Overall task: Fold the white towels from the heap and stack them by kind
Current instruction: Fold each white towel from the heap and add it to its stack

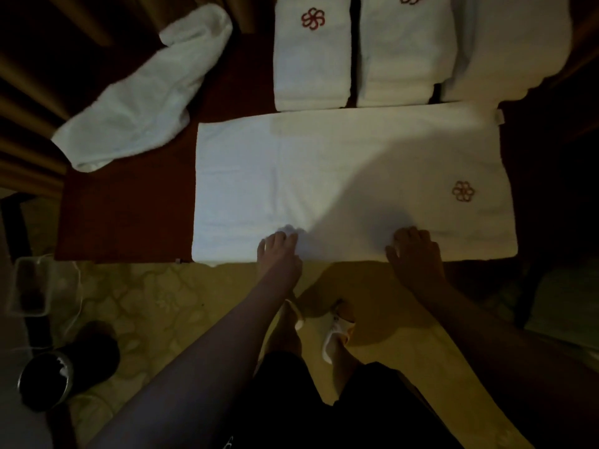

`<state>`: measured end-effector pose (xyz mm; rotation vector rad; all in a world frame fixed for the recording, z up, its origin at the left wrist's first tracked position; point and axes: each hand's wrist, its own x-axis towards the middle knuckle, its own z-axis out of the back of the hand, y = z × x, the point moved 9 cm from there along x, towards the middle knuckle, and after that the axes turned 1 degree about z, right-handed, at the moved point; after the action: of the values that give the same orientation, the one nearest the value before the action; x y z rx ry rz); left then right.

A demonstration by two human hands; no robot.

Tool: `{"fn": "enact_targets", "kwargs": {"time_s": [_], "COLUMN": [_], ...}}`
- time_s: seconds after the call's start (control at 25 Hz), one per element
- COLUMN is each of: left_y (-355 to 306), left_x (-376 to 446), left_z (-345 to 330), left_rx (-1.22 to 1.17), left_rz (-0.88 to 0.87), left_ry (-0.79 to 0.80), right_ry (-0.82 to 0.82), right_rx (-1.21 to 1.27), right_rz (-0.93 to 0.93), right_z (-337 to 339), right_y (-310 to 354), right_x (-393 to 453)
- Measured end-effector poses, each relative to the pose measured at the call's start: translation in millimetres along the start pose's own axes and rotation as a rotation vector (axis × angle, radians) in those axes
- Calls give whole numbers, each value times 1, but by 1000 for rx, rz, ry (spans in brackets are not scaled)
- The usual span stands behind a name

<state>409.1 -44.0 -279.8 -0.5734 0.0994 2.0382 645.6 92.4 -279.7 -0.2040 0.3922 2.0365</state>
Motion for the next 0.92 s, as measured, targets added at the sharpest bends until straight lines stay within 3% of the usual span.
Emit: {"fn": "enact_targets", "kwargs": {"time_s": [0.24, 0.4, 0.68, 0.8, 0.92], "left_y": [9, 15, 3, 3, 7], "left_x": [25, 43, 36, 19, 4], "left_z": [8, 5, 29, 12, -3], "left_rx": [-90, -42, 146, 141, 182], "left_rz": [7, -44, -163, -116, -74], "left_ry": [-18, 67, -102, 17, 91], "right_ry": [94, 161, -5, 18, 101], "right_rx": [138, 270, 126, 117, 79], "right_rz": [27, 77, 132, 224, 200], "right_z": [0, 3, 9, 2, -9], "right_y": [-8, -12, -9, -4, -10], "right_x": [14, 32, 37, 11, 7]}}
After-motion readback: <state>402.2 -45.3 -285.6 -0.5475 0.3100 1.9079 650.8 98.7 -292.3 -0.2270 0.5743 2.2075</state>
